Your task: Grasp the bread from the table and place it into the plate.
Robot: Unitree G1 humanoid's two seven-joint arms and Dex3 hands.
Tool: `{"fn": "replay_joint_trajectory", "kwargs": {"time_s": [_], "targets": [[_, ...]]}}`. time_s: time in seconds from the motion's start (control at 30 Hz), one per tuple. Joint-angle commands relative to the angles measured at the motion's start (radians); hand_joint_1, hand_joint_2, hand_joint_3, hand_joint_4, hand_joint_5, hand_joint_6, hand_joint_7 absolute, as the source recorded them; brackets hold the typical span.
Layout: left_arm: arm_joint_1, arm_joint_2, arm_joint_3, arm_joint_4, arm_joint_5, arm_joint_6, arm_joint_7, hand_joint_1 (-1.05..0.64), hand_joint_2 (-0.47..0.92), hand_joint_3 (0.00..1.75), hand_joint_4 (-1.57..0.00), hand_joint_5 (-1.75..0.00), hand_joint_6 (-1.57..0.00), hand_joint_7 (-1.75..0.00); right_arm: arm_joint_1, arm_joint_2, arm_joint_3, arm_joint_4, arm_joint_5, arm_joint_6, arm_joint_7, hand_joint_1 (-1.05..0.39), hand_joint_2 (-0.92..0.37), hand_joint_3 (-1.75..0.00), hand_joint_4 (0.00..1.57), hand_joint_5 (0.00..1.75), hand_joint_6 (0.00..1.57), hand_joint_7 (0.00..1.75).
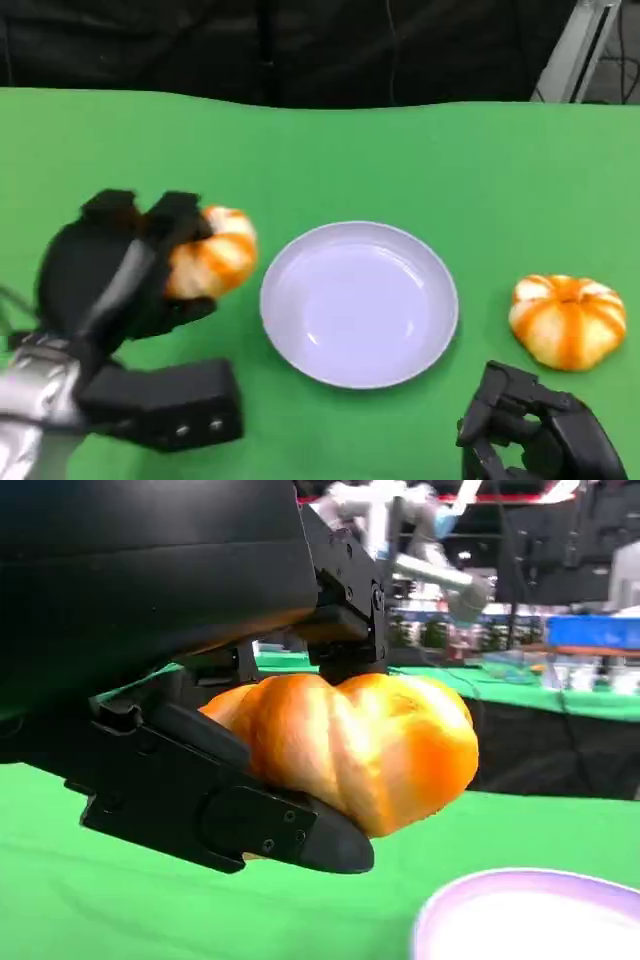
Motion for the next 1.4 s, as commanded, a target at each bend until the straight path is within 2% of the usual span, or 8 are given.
{"fn": "replay_joint_trajectory", "kwargs": {"time_s": [0.03, 0.7, 1.0, 1.03, 1.13, 1.2, 1.3, 1.4], "targets": [[-0.103, -0.045, -0.053, 0.075, 0.012, -0.025, -0.014, -0.13, 0.88, 0.26, -0.63, -1.75, -0.55, -1.75, 0.012, -0.007, -0.003, -0.019, 0.003, 0.009, -0.008, -0.14, -0.66, -1.02, 0.77, 1.75, 0.72, 1.51], [-0.376, -0.322, -0.235, 0.573, 0.014, -0.054, 0.071, -0.05, 0.86, 0.2, -0.63, -1.75, -0.51, -1.75, 0.027, -0.003, 0.014, -0.032, -0.019, -0.005, -0.034, -0.15, -0.66, -1.04, 0.77, 1.75, 0.72, 1.52], [-0.416, -0.338, -0.269, 0.753, -0.016, -0.16, 0.109, -0.03, 0.92, 0.11, -0.54, -1.75, -0.57, -1.61, 0.042, 0.003, 0.027, -0.058, -0.038, 0.006, -0.049, -0.14, -0.66, -1.03, 0.76, 1.75, 0.71, 1.53], [-0.418, -0.339, -0.269, 0.766, -0.024, -0.17, 0.097, -0.06, 0.92, 0.19, -0.64, -1.36, -0.73, -1.13, 0.043, 0.003, 0.028, -0.059, -0.037, 0.008, -0.05, -0.14, -0.66, -1.03, 0.76, 1.75, 0.72, 1.53], [-0.418, -0.33, -0.276, 0.776, -0.036, -0.183, 0.044, -0.23, 0.92, 0.28, -0.78, -0.49, -0.93, -0.26, 0.044, 0.002, 0.028, -0.062, -0.037, 0.011, -0.053, -0.14, -0.66, -1.03, 0.76, 1.75, 0.71, 1.53], [-0.416, -0.322, -0.282, 0.77, -0.034, -0.181, 0.022, -0.41, 0.92, 0.34, -0.7, -0.17, -0.85, -0.06, 0.046, 0.001, 0.029, -0.066, -0.04, 0.015, -0.056, -0.14, -0.66, -1.03, 0.76, 1.75, 0.71, 1.53], [-0.409, -0.29, -0.289, 0.764, -0.037, -0.213, -0.014, -0.78, 0.92, 0.51, -0.23, -0.02, -0.52, -0.01, 0.041, 0.001, 0.028, -0.055, -0.03, 0.007, -0.049, -0.14, -0.66, -1.03, 0.76, 1.75, 0.71, 1.53], [-0.407, -0.283, -0.291, 0.761, -0.04, -0.218, -0.028, -0.88, 0.92, 0.58, -0.09, 0.0, -0.42, 0.0, 0.039, 0.001, 0.028, -0.052, -0.027, 0.005, -0.047, -0.15, -0.66, -1.04, 0.76, 1.75, 0.71, 1.53]]}}
